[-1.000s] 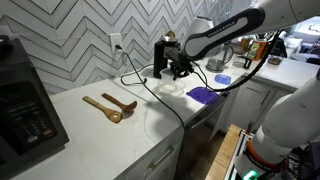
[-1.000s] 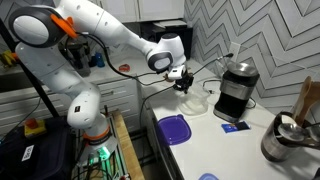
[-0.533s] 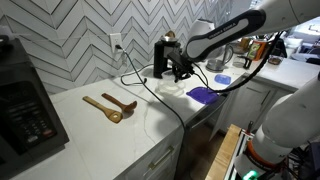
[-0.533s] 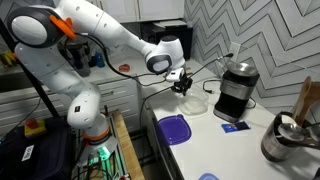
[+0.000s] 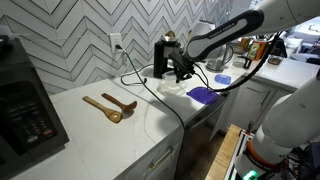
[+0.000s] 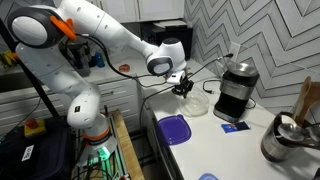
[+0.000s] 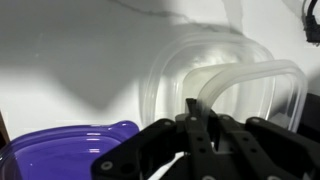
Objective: Remove the light blue lid from the lunchbox, pick up the lunchbox on the right and then put in inside the other lunchbox on the left
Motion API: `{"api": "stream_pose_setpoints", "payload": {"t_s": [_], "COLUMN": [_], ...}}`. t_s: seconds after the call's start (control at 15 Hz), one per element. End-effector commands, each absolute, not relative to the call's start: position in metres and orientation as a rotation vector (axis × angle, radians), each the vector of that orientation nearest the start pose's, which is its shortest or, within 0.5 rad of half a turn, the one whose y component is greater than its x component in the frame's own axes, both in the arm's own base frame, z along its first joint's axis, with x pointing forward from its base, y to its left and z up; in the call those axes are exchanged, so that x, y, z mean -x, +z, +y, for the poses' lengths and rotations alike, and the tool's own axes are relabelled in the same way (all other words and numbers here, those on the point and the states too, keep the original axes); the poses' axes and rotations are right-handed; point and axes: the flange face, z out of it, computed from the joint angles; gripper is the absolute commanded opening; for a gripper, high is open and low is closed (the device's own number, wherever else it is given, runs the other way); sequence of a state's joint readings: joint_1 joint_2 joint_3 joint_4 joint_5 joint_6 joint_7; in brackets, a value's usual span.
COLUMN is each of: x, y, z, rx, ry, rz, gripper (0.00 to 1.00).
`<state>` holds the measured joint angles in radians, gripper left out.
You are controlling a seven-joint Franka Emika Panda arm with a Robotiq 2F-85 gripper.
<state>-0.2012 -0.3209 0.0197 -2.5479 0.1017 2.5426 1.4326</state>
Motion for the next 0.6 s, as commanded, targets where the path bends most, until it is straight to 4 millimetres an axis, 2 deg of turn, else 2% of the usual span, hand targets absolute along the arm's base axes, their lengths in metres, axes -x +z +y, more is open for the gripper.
{"api": "stream_pose_setpoints", "payload": {"t_s": [0.0,0.13,0.2,0.33,0.53], "x": [-0.4375,-0.4376,-0.4381,-0.4380,-0.4387], "y": [0.4084,0.4058,0.4051,0.4071,0.4097], "z": [-0.0897,-0.0936,-0.0948,-0.0949,-0.0921], "rx": [1.881,1.880,1.883,1.891,1.912], "ry": [-0.283,-0.270,-0.276,-0.280,-0.298], "rz": [2.186,2.182,2.180,2.175,2.170], "gripper": [0.01,0.05,0.30,0.38,0.60]}}
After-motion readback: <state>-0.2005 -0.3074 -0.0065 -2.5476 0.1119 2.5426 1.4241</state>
